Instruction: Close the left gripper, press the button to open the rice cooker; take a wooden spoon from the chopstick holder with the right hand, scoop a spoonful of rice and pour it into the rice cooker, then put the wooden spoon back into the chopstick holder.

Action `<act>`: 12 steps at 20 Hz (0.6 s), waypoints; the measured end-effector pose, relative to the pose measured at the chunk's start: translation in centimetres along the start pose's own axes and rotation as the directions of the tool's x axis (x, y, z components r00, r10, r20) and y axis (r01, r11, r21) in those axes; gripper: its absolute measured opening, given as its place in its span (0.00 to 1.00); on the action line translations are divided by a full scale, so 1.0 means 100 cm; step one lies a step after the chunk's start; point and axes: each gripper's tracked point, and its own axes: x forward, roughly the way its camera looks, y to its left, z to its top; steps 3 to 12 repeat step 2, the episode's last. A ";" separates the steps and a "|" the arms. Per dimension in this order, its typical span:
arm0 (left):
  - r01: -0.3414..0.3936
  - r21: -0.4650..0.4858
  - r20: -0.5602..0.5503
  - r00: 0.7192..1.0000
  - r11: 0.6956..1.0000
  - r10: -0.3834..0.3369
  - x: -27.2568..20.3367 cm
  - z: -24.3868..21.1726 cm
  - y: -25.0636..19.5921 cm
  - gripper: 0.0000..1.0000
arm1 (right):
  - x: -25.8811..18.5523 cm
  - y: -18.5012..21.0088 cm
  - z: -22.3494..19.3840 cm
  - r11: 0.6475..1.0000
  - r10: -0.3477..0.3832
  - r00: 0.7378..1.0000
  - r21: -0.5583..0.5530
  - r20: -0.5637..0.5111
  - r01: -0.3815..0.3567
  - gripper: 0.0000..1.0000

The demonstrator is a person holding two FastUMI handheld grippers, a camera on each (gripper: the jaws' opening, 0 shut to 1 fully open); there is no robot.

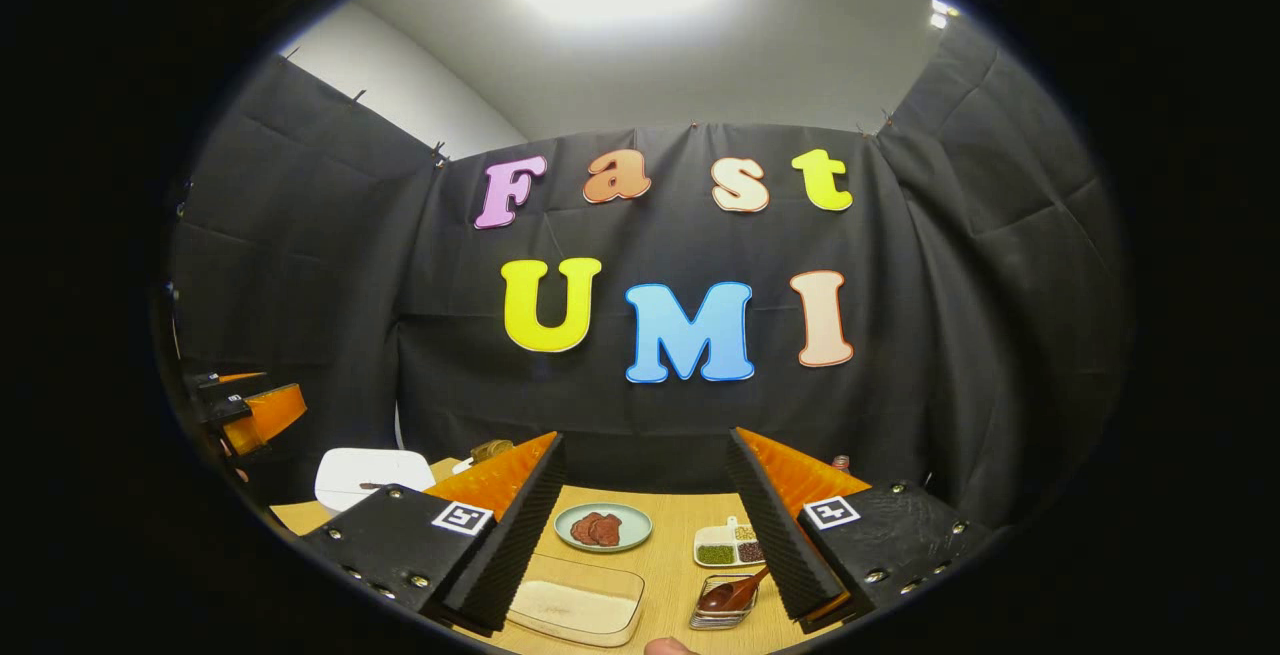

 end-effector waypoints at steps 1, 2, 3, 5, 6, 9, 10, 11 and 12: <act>0.001 0.004 0.004 1.000 1.000 -0.001 0.000 0.001 -0.001 0.96 | 0.001 0.000 0.001 1.000 0.001 1.000 -0.002 0.001 -0.001 0.97; 0.001 0.006 0.007 1.000 1.000 -0.001 0.001 0.003 -0.001 0.95 | 0.001 0.000 0.001 1.000 0.003 1.000 -0.005 0.003 -0.003 0.97; 0.001 0.006 0.007 1.000 1.000 -0.001 0.001 0.003 -0.001 0.95 | 0.001 0.000 0.001 1.000 0.003 1.000 -0.005 0.003 -0.003 0.97; 0.001 0.006 0.007 1.000 1.000 -0.001 0.001 0.003 -0.001 0.95 | 0.001 0.000 0.001 1.000 0.003 1.000 -0.005 0.003 -0.003 0.97; 0.001 0.006 0.007 1.000 1.000 -0.001 0.001 0.003 -0.001 0.95 | 0.001 0.000 0.001 1.000 0.003 1.000 -0.005 0.003 -0.003 0.97; 0.001 0.006 0.007 1.000 1.000 -0.001 0.001 0.003 -0.001 0.95 | 0.001 0.000 0.001 1.000 0.003 1.000 -0.005 0.003 -0.003 0.97; 0.001 0.006 0.007 1.000 1.000 -0.001 0.001 0.003 -0.001 0.95 | 0.001 0.000 0.001 1.000 0.003 1.000 -0.005 0.003 -0.003 0.97; 0.001 0.006 0.007 1.000 1.000 -0.001 0.001 0.003 -0.001 0.95 | 0.001 0.000 0.001 1.000 0.003 1.000 -0.005 0.003 -0.003 0.97; 0.001 0.006 0.007 1.000 1.000 -0.001 0.001 0.003 -0.001 0.95 | 0.001 0.000 0.001 1.000 0.003 1.000 -0.005 0.003 -0.003 0.97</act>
